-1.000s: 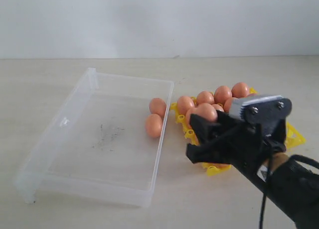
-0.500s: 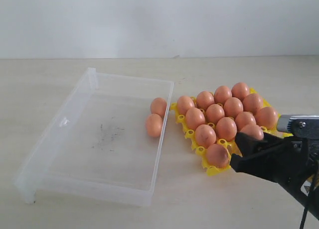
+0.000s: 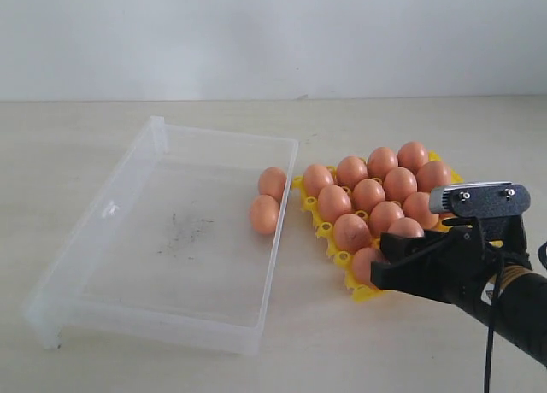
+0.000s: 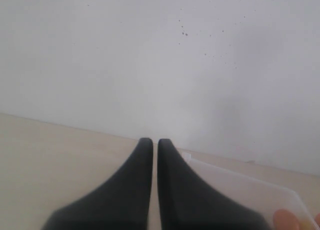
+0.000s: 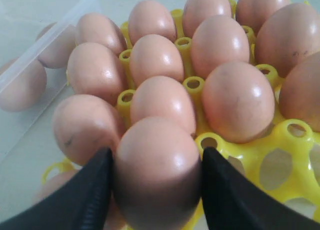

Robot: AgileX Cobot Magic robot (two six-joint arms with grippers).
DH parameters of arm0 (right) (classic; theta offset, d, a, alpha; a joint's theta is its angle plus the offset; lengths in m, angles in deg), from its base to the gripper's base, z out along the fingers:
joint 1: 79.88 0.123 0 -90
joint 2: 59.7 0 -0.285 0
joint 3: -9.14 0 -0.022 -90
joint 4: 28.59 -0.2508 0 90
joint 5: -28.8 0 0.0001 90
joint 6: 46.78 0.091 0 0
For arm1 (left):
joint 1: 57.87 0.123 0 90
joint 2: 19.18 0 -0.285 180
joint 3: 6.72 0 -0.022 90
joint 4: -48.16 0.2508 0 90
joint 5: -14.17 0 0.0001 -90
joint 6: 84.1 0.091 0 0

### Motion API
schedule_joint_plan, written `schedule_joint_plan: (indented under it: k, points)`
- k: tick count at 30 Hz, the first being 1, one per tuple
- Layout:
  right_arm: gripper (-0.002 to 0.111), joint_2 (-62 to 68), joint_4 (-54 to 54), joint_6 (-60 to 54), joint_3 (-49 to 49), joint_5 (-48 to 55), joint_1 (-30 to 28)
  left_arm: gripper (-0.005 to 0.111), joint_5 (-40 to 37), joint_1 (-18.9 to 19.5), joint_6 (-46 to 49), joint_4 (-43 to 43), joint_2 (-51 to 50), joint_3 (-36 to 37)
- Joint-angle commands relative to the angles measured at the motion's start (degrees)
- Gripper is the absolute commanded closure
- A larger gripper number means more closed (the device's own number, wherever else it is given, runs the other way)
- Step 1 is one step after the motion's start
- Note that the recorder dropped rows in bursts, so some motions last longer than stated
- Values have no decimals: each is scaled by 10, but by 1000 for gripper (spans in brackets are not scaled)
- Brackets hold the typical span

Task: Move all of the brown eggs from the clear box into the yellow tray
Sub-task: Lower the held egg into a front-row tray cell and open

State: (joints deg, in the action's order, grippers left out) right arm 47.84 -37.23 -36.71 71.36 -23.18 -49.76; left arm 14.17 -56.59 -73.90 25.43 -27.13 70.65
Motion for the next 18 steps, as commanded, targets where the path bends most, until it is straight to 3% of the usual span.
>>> schedule_joint_plan:
  k: [1,5,8,14,18]
  points:
    - [109,-3,-3,-11,-3,10,-4,103,0,-4,4,-2,2,-2]
    - [108,-3,-7,-15,-3,24,-4,103,0,-4,4,-2,2,-2]
    - [101,-3,-12,-17,-3,24,-4,103,0,-4,4,-2,2,-2]
    - [60,-3,-12,-21,-3,13,-4,103,0,-4,4,-2,2,-2]
    - [52,-3,-24,-42,-3,3,-4,103,0,-4,4,-2,2,-2]
